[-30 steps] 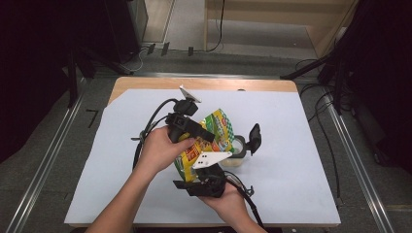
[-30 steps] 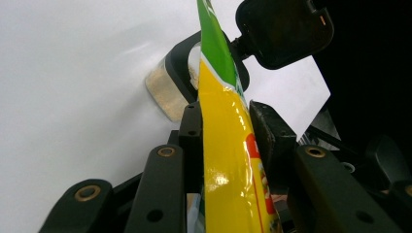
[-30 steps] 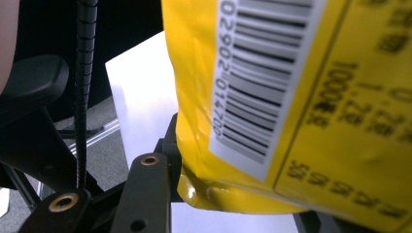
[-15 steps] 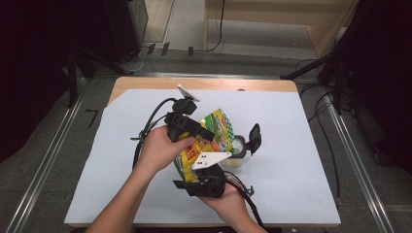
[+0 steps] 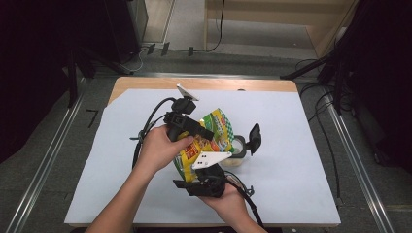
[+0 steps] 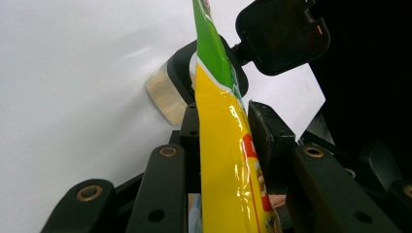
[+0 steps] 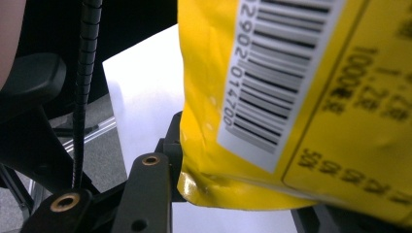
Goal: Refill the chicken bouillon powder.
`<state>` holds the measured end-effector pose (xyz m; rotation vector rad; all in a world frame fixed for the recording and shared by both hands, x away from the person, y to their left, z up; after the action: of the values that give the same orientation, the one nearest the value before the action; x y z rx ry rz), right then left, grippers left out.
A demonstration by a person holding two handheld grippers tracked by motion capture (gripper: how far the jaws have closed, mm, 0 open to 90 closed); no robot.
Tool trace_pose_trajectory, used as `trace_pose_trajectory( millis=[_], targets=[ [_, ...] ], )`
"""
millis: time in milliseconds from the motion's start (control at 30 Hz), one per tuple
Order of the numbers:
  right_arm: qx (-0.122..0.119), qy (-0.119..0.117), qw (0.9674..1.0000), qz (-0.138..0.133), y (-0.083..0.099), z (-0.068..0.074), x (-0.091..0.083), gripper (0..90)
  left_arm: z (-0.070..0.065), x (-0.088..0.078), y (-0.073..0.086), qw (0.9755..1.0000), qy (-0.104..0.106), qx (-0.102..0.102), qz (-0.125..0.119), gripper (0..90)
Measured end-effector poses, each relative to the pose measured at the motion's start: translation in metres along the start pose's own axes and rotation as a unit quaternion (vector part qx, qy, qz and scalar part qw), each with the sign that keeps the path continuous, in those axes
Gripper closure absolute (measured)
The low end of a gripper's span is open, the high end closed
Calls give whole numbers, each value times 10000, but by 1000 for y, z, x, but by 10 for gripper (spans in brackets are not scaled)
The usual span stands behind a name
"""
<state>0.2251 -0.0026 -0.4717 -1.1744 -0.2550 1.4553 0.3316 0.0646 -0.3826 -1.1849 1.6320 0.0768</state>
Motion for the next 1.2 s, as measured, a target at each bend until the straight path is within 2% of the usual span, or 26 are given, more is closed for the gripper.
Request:
trace_pose_trajectory(
  millis=[500,933,1200],
  targets=[
    [-5,-40,10000,-8,-1,-1,1,639,1,-3,0,10000,-34,-33,-85,697],
    [-119,-118,9998,44,-5,2,6,641,4,-12,7,9996,-137,-84,-225,699],
    [-136,-133,9998,42,-5,2,8,641,4,-12,8,9996,-131,-92,-242,700]
  ],
)
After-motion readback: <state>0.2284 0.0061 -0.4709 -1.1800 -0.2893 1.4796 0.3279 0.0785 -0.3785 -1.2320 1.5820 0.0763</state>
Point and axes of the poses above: each handheld gripper's, and its own axes: x roughly forward along the jaws, y roughly out of its underside, z roughly to its left, the point moved 4 cm from there along x, roughly forward along the jaws, and after that the axes turned 13 degrees about x, right-handed, at the moved point
